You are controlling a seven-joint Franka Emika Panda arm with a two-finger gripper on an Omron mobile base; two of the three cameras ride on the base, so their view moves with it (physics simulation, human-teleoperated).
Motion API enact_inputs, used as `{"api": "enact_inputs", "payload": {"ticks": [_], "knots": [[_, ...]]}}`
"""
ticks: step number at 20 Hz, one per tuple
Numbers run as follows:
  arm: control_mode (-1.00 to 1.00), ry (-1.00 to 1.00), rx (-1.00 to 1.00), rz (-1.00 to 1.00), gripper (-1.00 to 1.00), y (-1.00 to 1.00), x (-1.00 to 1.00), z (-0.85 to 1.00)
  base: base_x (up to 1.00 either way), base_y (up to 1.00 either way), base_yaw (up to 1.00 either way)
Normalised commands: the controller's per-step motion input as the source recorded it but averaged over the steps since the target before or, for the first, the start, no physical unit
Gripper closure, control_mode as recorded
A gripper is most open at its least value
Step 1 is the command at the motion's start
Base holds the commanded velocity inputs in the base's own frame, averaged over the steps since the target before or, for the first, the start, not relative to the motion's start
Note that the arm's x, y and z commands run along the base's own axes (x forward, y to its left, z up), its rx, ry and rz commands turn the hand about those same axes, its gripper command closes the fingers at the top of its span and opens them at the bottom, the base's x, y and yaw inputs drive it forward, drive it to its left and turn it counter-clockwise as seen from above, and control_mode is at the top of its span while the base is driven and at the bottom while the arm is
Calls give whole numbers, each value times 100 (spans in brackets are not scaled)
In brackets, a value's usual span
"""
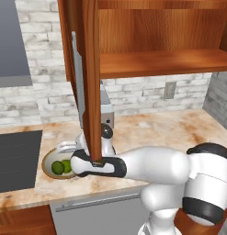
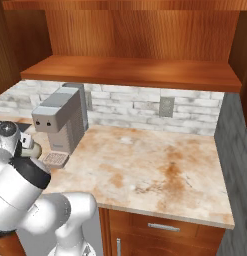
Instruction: Pick the limes from the cabinet and place them in one bowl. Pick the pear from the sink and place it in the other bowl.
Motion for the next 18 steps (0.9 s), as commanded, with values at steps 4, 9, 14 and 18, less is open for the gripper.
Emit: {"api": "enact_inputs", "payload": {"ticks": [4,9,14,18], "knots": [[-100,0,3,0,-100,-29,-31,30,0,0,0],[-100,0,3,0,-100,-38,-44,30,0,0,0],[-100,1,-2,0,-100,-24,-21,28,0,0,0],[-100,8,-4,0,-100,-29,-13,43,0,0,0]]}}
